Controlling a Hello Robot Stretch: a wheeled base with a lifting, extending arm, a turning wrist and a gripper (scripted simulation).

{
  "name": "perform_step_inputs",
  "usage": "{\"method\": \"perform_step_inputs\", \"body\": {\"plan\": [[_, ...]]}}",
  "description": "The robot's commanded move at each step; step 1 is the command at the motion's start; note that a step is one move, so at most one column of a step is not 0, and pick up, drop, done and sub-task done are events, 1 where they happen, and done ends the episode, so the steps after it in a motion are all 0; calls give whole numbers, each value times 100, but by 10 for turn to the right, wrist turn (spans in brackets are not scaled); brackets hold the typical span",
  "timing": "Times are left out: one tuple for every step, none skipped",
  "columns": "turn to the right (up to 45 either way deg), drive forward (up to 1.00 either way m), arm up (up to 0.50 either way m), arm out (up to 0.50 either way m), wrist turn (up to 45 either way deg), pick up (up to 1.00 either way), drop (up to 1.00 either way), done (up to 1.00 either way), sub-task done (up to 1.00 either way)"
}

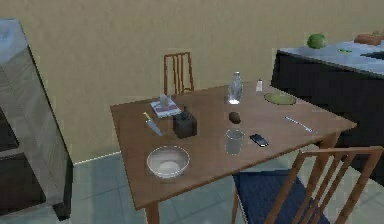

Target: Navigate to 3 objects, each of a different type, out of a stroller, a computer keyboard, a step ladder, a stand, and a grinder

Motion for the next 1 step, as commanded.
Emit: {"method": "perform_step_inputs", "body": {"plan": [[450,0,0,0,0,0,0,0,0]]}}
